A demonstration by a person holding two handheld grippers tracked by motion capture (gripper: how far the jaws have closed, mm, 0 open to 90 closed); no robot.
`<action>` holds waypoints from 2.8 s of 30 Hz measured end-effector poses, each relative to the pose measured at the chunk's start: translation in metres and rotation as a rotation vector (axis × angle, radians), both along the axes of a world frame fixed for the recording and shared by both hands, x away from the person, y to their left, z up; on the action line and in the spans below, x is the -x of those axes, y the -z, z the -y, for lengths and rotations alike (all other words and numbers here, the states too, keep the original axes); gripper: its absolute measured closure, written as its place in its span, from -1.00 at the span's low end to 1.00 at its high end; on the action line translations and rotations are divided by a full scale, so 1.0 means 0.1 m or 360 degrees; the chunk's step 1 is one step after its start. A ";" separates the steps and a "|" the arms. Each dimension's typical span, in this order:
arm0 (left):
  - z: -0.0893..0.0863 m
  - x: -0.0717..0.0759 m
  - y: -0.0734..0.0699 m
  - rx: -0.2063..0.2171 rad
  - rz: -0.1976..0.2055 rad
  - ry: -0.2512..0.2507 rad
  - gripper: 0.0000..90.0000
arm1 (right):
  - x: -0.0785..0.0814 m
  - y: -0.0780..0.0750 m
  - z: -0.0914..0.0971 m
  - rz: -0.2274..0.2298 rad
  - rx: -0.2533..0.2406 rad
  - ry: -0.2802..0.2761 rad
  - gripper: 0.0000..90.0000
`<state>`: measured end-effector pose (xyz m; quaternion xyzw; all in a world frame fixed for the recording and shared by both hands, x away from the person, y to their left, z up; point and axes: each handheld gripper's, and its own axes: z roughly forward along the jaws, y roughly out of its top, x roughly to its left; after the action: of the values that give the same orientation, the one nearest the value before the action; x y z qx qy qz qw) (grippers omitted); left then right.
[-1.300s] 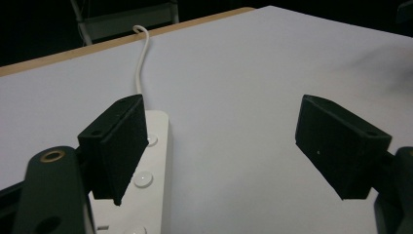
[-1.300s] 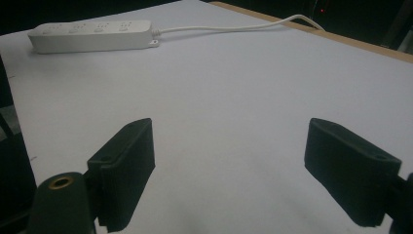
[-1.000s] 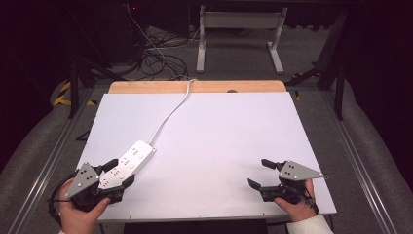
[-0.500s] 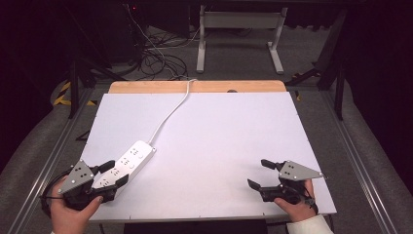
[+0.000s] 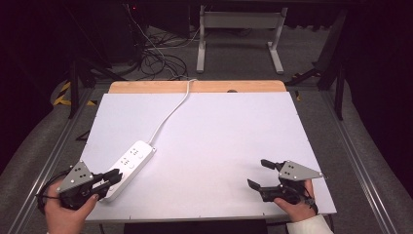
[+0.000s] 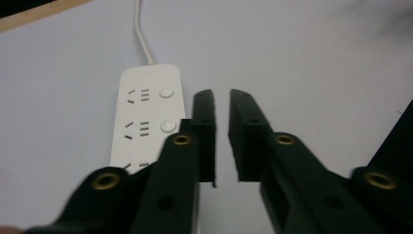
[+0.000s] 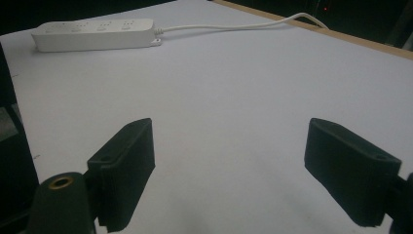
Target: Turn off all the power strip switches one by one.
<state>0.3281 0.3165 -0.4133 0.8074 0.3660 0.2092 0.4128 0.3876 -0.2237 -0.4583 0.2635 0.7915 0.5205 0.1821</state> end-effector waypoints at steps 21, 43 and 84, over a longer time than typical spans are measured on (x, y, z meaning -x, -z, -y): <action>-0.12 -0.11 0.05 -0.0144 -0.0508 -0.0143 1.00 | 0.00 0.00 -0.01 -0.0006 -0.0002 -0.0007 -0.57; -0.11 -0.29 0.25 -0.0282 -0.0650 -0.0203 1.00 | 0.00 0.01 -0.02 -0.0009 0.0015 -0.0017 -0.57; -0.07 -0.27 0.30 -0.0289 -0.0628 -0.0214 1.00 | 0.01 0.01 -0.02 -0.0005 0.0023 -0.0038 -0.57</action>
<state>0.3547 0.3231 -0.4432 0.8402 0.4724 0.1063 0.2440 0.3867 -0.2219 -0.4597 0.2536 0.7986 0.5164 0.1767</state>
